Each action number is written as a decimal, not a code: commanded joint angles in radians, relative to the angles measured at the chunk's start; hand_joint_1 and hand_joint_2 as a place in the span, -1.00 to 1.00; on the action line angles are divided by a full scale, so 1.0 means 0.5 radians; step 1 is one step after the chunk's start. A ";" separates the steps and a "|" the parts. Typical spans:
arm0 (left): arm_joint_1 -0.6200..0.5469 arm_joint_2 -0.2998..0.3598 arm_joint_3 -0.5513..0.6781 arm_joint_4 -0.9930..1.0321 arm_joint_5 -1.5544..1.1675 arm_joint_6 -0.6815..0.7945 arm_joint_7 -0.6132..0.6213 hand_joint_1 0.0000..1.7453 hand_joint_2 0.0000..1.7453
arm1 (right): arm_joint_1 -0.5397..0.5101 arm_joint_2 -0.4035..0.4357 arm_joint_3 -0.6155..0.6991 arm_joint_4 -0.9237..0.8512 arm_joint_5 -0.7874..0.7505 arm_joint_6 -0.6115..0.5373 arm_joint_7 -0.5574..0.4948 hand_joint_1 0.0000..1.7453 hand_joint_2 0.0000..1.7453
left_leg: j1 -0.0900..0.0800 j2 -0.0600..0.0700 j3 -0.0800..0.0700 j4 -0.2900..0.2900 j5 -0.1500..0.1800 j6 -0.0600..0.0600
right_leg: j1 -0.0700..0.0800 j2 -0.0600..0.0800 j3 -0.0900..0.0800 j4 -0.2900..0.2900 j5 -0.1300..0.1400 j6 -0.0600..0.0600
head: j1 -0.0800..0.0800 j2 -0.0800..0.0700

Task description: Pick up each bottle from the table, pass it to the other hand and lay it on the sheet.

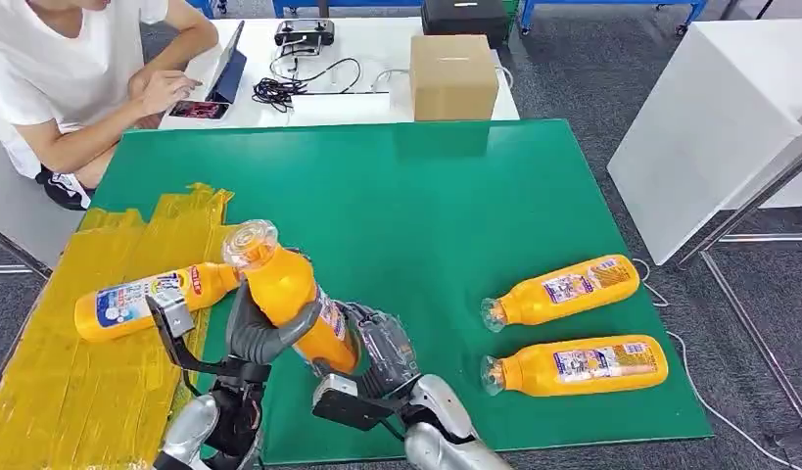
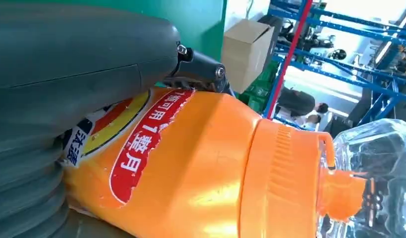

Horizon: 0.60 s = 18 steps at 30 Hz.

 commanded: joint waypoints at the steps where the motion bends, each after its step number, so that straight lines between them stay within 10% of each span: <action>1: -0.137 -0.046 -0.038 0.041 -0.025 0.033 -0.008 1.00 1.00 | 0.068 -0.074 0.029 -0.025 0.015 -0.006 -0.019 1.00 1.00 | 0.002 -0.012 0.006 0.000 -0.003 -0.001 | 0.002 -0.014 0.012 -0.003 -0.005 0.002 | 0.000 0.000; 14: -0.131 -0.045 -0.034 0.045 -0.066 0.076 -0.038 1.00 1.00 | 0.103 -0.070 -0.023 -0.093 -0.016 -0.065 -0.047 1.00 1.00 | 0.001 -0.007 0.002 -0.001 0.000 -0.001 | 0.001 -0.008 0.006 -0.002 -0.002 0.001 | 0.000 0.000; 15: -0.131 -0.043 -0.034 0.038 -0.104 0.110 -0.055 1.00 1.00 | 0.122 -0.063 -0.054 -0.124 -0.063 -0.089 -0.076 -0.54 1.00 | 0.001 -0.005 0.001 -0.001 0.000 -0.001 | 0.001 -0.006 0.004 -0.001 -0.002 0.001 | 0.001 0.000; 16: -0.144 -0.026 -0.044 0.032 -0.255 0.229 -0.124 1.00 1.00 | 0.163 -0.065 -0.107 -0.222 -0.143 -0.137 -0.131 -1.00 1.00 | 0.000 -0.005 0.001 -0.001 0.000 0.000 | 0.000 -0.006 0.003 -0.001 -0.001 0.001 | 0.000 0.000; 18: -0.170 0.001 -0.039 0.016 -0.613 0.528 -0.274 1.00 1.00 | 0.234 -0.099 -0.173 -0.425 -0.213 -0.169 -0.151 -1.00 1.00 | 0.001 -0.009 0.004 0.000 -0.002 -0.001 | 0.001 -0.010 0.008 -0.002 -0.004 0.001 | 0.001 0.000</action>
